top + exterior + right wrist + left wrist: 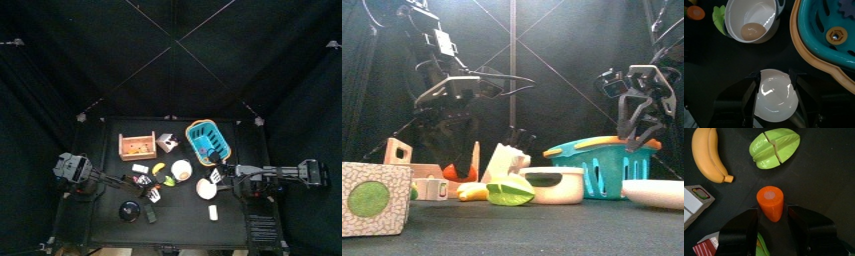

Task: Place carrot bottom in toolbox

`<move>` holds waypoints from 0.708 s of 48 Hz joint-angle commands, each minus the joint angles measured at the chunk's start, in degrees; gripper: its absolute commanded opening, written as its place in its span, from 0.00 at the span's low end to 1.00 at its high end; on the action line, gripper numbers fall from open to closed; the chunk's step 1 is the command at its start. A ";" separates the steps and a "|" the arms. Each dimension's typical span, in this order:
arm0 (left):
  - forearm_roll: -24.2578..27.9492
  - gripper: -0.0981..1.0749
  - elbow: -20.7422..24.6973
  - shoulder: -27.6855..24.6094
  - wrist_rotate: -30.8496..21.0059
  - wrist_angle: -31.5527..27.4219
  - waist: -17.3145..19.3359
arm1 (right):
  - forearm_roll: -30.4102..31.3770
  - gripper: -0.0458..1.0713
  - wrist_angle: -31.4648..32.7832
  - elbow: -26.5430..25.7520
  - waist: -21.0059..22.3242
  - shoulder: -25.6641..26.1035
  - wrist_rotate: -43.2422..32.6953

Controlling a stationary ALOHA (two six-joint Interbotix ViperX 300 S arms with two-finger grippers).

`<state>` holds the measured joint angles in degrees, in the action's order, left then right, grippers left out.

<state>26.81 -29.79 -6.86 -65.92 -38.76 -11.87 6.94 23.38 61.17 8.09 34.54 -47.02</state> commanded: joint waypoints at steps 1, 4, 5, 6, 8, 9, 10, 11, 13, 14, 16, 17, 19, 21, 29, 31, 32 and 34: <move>0.26 0.73 0.62 1.49 0.00 0.00 -0.09 | 0.09 0.80 -0.35 -0.53 -0.18 0.18 0.09; 0.26 0.73 0.62 1.85 0.18 -0.09 0.00 | 0.09 0.80 -0.35 -0.53 -0.09 0.18 0.09; 0.26 0.73 0.62 2.02 0.26 -0.09 -0.09 | 0.00 0.80 -0.35 -0.53 -0.18 0.18 0.09; 0.26 0.73 0.62 2.20 0.44 -0.09 -0.09 | 0.09 0.80 -0.35 -0.53 -0.26 0.18 0.09; 0.35 0.73 0.70 2.81 0.62 -0.26 -0.09 | 0.09 0.80 -0.35 -0.53 -0.35 0.18 0.09; 0.44 0.73 0.70 3.52 0.70 -0.53 -0.09 | 0.09 0.80 -0.35 -0.53 -0.44 0.18 0.09; 0.53 0.73 0.70 4.04 0.70 -0.70 -0.09 | 0.18 0.80 -0.35 -0.53 -0.44 0.18 0.09; 0.62 0.73 0.62 4.48 0.79 -0.97 -0.09 | 0.09 0.80 -0.35 -0.53 -0.53 0.18 0.09; 0.97 0.73 0.53 5.80 0.79 -1.67 -0.09 | 0.18 0.80 -0.35 -0.53 -0.44 0.09 0.09; 1.41 0.73 0.44 6.50 0.88 -2.11 -0.09 | 0.09 0.80 -0.35 -0.53 -0.53 0.00 0.09; 2.46 0.73 0.00 7.91 0.70 -2.99 -0.09 | 0.18 0.80 -0.35 -0.53 -0.53 -0.09 0.18; 3.08 0.73 -0.18 8.61 0.62 -3.43 -0.09 | 0.18 0.80 -0.35 -0.53 -0.53 -0.18 0.18; 4.48 0.73 -0.70 10.37 0.62 -4.66 -0.09 | 0.35 0.80 -0.44 -0.53 -0.53 -0.35 0.18; 5.45 0.73 -1.32 11.87 0.62 -5.63 -0.09 | 0.44 0.80 -0.62 -0.62 -0.53 -0.44 0.18; 9.05 0.73 -3.69 19.07 0.26 -10.90 1.32 | 0.53 0.80 -1.05 -0.79 -0.62 -0.70 0.18; 10.20 0.73 -4.39 21.27 0.09 -12.30 1.93 | 0.53 0.80 -1.05 -0.97 -0.62 -0.62 0.18; 10.81 0.73 -4.75 22.15 0.09 -12.66 2.20 | 0.53 0.80 -0.97 -1.05 -0.62 -0.70 0.18; 12.04 0.73 -5.54 23.91 -0.09 -13.10 2.90 | 0.53 0.80 -1.05 -1.14 -0.62 -0.70 0.18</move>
<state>36.47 -35.07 13.01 -65.83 -50.80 -10.37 7.38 22.76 61.17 7.65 33.66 -46.93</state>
